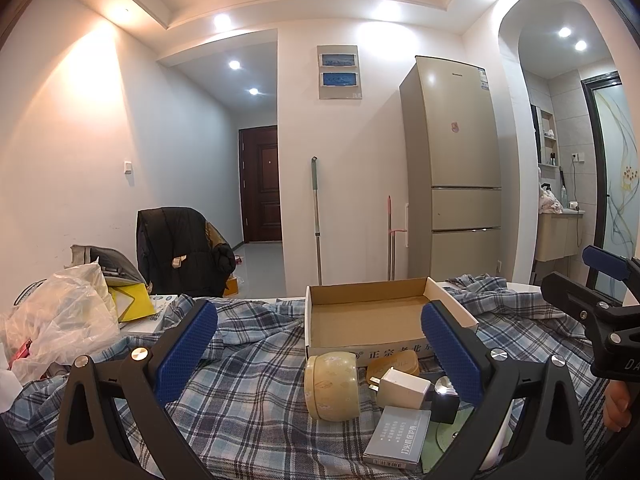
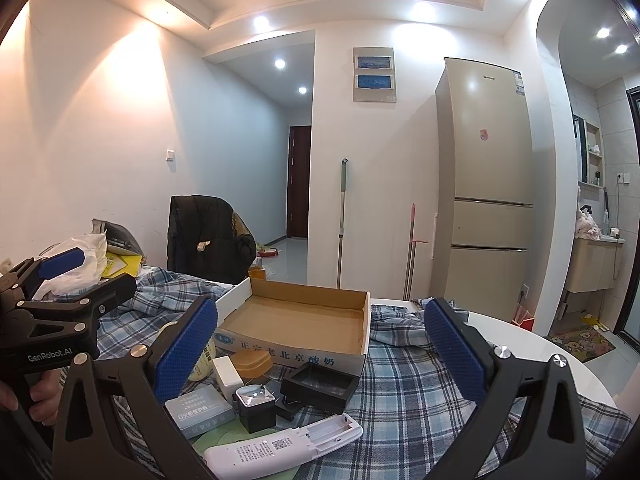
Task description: Organize rigid objects
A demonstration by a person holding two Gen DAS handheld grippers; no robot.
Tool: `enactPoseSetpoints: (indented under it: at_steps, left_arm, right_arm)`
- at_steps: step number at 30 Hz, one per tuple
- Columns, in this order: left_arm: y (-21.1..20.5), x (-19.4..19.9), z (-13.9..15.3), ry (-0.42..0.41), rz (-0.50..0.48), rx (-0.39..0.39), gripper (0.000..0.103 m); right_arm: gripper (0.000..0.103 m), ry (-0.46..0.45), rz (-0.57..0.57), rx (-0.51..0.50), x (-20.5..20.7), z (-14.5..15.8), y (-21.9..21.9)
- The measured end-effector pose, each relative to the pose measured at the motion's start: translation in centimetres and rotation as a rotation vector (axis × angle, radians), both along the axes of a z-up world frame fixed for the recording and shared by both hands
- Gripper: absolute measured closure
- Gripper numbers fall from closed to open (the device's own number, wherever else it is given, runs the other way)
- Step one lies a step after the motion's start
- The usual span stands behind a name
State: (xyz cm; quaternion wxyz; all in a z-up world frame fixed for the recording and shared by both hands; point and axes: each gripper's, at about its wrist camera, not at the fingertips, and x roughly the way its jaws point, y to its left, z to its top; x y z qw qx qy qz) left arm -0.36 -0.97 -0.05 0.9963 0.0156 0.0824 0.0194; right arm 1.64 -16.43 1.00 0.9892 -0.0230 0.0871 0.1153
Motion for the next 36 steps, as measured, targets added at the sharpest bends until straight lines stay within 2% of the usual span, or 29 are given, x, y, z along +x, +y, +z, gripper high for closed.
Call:
enactPoseSetpoints:
  at_steps: [24,28,36]
  left_arm:
    - [-0.05,-0.09,0.02,0.008,-0.004,0.001,0.000]
    - [0.43,-0.10,0.02,0.016,-0.048,-0.030,0.000]
    - [-0.15,-0.19,0.02,0.015,-0.011,0.002,0.000]
  right_arm:
    - [0.000,-0.006,-0.002,-0.004,-0.09,0.05,0.09]
    - [0.000,-0.005,0.012,-0.013,-0.06,0.02,0.28]
    - [0.000,0.023,-0.001,-0.017,0.41,-0.43,0.36]
